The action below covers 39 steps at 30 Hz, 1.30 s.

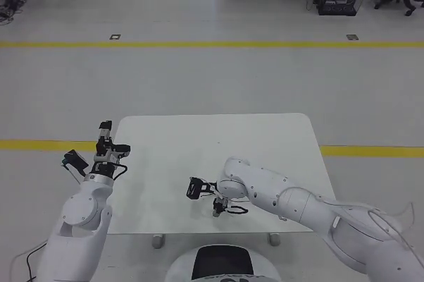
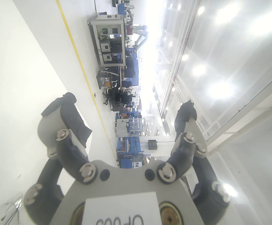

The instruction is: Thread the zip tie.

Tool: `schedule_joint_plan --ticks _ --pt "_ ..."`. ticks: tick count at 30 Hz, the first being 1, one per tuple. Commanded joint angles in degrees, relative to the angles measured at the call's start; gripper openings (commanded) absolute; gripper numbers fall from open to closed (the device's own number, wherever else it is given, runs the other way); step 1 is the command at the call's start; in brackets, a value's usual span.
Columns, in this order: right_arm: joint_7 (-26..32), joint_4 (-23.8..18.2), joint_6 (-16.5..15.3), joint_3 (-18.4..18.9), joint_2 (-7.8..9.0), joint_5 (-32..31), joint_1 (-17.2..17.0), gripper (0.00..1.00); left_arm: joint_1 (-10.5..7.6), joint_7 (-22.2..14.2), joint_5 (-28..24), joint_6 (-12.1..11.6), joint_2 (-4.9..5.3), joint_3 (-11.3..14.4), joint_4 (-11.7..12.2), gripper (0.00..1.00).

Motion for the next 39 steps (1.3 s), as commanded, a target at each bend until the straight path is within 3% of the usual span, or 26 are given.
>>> schedule_joint_plan --ticks 1,6,8,9,11,25,39 --pt "-0.78 -0.08 0.4 0.03 0.0 -0.67 -0.29 1.0 0.0 0.0 0.0 0.0 0.0 0.0 0.0 1.0" --pt "-0.92 -0.69 0.99 1.02 0.01 -1.3 -1.01 1.0 0.0 0.0 0.0 0.0 0.0 0.0 0.0 1.0" --pt "-0.76 -0.88 1.09 1.5 0.01 -1.28 -1.21 0.74 0.0 0.0 0.0 0.0 0.0 0.0 0.0 1.0" --pt "-0.7 -0.89 1.24 1.68 0.01 -1.38 -1.31 0.56 0.0 0.0 0.0 0.0 0.0 0.0 0.0 1.0" --pt "-0.59 -0.88 1.36 1.99 0.0 -1.58 -1.52 0.46 0.0 0.0 0.0 0.0 0.0 0.0 0.0 1.0" --pt "-1.5 1.76 -0.88 3.12 -0.8 -3.44 -2.75 0.38 0.0 0.0 0.0 0.0 0.0 0.0 0.0 1.0" --pt "-3.74 7.28 -1.96 0.9 -4.13 -6.12 -2.37 0.35 0.0 0.0 0.0 0.0 0.0 0.0 0.0 1.0"
